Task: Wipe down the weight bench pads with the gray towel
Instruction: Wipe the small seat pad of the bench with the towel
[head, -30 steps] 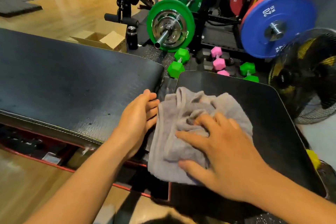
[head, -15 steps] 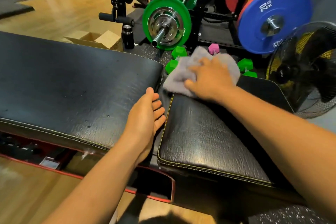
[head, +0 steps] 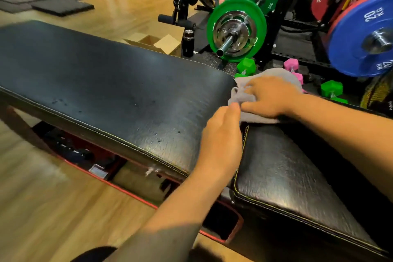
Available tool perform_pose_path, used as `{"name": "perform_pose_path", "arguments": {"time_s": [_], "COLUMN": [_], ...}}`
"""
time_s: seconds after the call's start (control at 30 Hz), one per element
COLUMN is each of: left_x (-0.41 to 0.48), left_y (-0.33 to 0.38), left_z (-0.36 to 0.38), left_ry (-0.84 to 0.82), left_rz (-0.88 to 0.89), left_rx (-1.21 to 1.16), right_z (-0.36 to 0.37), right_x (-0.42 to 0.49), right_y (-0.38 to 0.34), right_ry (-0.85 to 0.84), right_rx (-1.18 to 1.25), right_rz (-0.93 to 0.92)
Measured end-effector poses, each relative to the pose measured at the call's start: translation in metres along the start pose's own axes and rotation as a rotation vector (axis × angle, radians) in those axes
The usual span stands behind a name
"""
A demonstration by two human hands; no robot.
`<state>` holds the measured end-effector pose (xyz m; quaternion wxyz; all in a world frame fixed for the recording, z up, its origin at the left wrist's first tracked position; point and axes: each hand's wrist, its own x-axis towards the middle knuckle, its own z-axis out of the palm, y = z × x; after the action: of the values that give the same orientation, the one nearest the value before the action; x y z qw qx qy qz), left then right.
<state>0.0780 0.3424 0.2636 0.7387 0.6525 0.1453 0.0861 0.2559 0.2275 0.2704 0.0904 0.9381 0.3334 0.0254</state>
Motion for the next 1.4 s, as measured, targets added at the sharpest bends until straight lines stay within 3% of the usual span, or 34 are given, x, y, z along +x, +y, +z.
{"name": "perform_pose_path", "arguments": {"time_s": [0.13,0.33,0.43,0.53,0.67,0.73,0.83,0.93,1.07,1.27,1.4], "left_x": [-0.002,0.010,0.014,0.012,0.018,0.023,0.025,0.024,0.035,0.033,0.032], "left_y": [0.002,-0.003,-0.007,-0.013,-0.014,-0.012,-0.016,-0.016,-0.018,-0.026,-0.019], "left_z": [0.000,-0.012,-0.006,0.005,0.014,0.013,0.014,0.014,0.018,0.032,0.036], "left_ry": [0.004,0.040,0.037,-0.019,-0.032,0.025,-0.010,-0.019,0.026,-0.080,-0.042], "left_rz": [0.096,0.091,0.079,0.091,0.123,0.149,0.129,0.125,0.086,-0.048,-0.132], "left_rx": [0.052,0.097,0.106,0.144,0.189,0.188,0.240,0.213,0.101,0.061,-0.051], "right_z": [-0.009,-0.020,-0.016,-0.007,0.002,0.002,-0.003,-0.002,0.009,0.019,0.021], "right_x": [-0.064,-0.148,-0.099,-0.038,-0.015,-0.052,-0.133,-0.157,-0.097,-0.009,-0.045], "right_y": [-0.034,-0.070,-0.030,0.017,0.023,-0.005,-0.049,-0.045,0.013,0.071,0.050], "right_ry": [0.105,-0.018,0.016,0.027,0.062,0.102,0.110,0.079,0.115,-0.019,0.138], "right_rx": [0.206,0.414,0.380,0.275,0.118,0.174,0.287,0.338,0.222,0.174,0.098], "right_rz": [-0.265,-0.657,-0.531,-0.282,-0.027,-0.021,-0.210,-0.274,-0.063,0.267,0.289]}}
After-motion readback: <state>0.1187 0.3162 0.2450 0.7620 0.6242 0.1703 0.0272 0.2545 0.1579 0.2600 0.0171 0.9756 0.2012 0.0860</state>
